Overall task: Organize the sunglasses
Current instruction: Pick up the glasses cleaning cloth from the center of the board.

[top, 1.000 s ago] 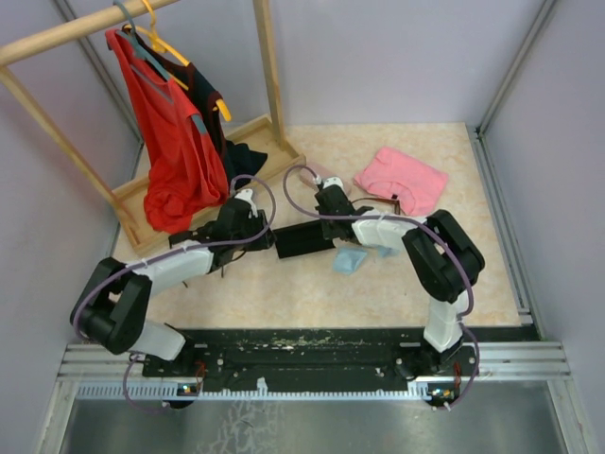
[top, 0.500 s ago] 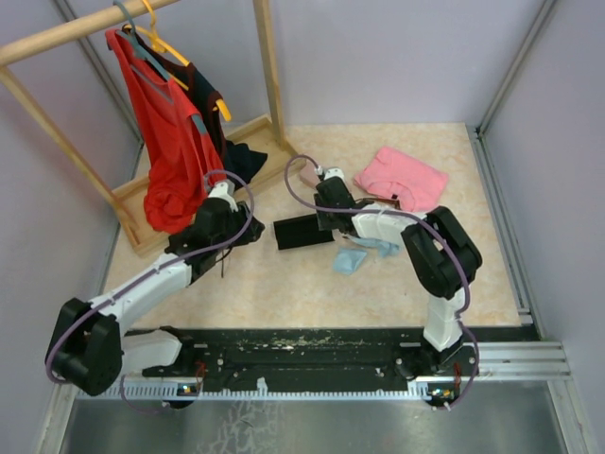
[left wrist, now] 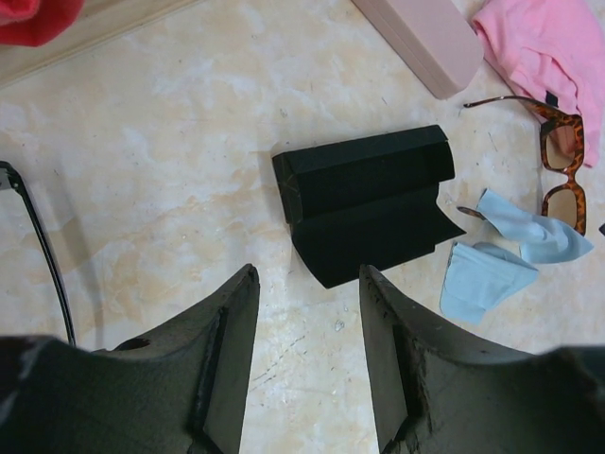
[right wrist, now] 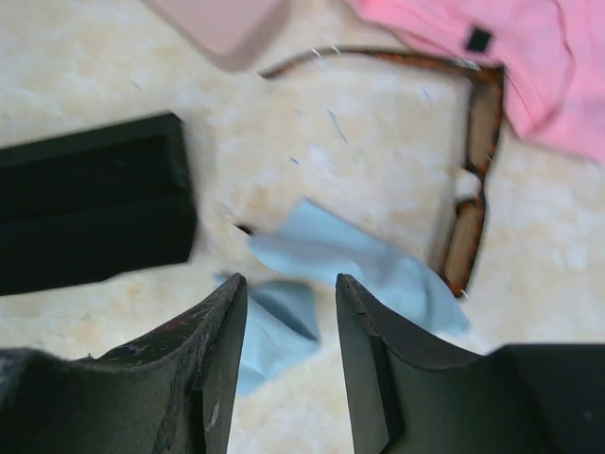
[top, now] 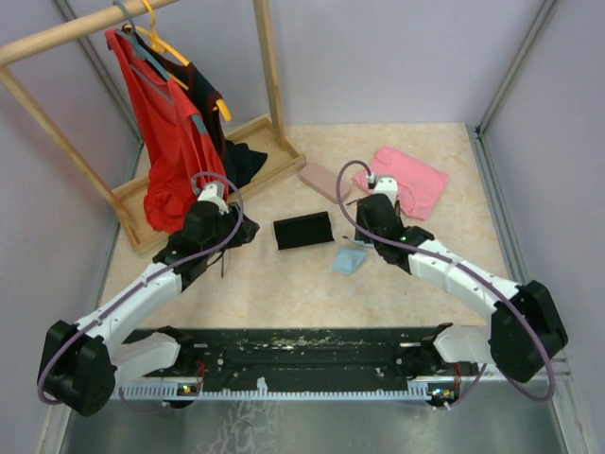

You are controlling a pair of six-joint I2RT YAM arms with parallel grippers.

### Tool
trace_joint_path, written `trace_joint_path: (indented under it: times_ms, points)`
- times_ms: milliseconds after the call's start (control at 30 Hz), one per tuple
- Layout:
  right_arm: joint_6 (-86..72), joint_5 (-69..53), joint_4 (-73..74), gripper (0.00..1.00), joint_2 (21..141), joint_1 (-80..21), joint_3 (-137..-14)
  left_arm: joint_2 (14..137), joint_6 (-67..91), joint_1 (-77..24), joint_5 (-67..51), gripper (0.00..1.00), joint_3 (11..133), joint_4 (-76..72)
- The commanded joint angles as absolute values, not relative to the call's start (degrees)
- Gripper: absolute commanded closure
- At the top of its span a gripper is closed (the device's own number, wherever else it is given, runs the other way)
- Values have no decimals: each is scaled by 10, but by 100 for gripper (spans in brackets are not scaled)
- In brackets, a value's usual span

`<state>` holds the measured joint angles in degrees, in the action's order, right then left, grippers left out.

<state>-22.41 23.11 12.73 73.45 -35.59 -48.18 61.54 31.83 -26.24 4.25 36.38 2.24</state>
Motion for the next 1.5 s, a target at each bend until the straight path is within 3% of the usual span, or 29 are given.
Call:
trace_joint_path:
  times_ms: [0, 433, 833, 1100, 1467]
  points:
    - [-308, 289, 218, 57, 668, -330, -443, 603, 307, -259, 23, 48, 359, 29]
    - [-381, 153, 131, 56, 619, -195, -323, 606, 314, -259, -7, 50, 352, 32]
    - [-384, 136, 86, 62, 652, -180, -320, 609, 312, -259, -6, 50, 354, 29]
    - [-372, 141, 64, 72, 663, -178, -317, 611, 314, -259, -10, 50, 353, 27]
    - [-358, 151, 55, 75, 692, -175, -326, 606, 315, -259, -7, 50, 352, 31]
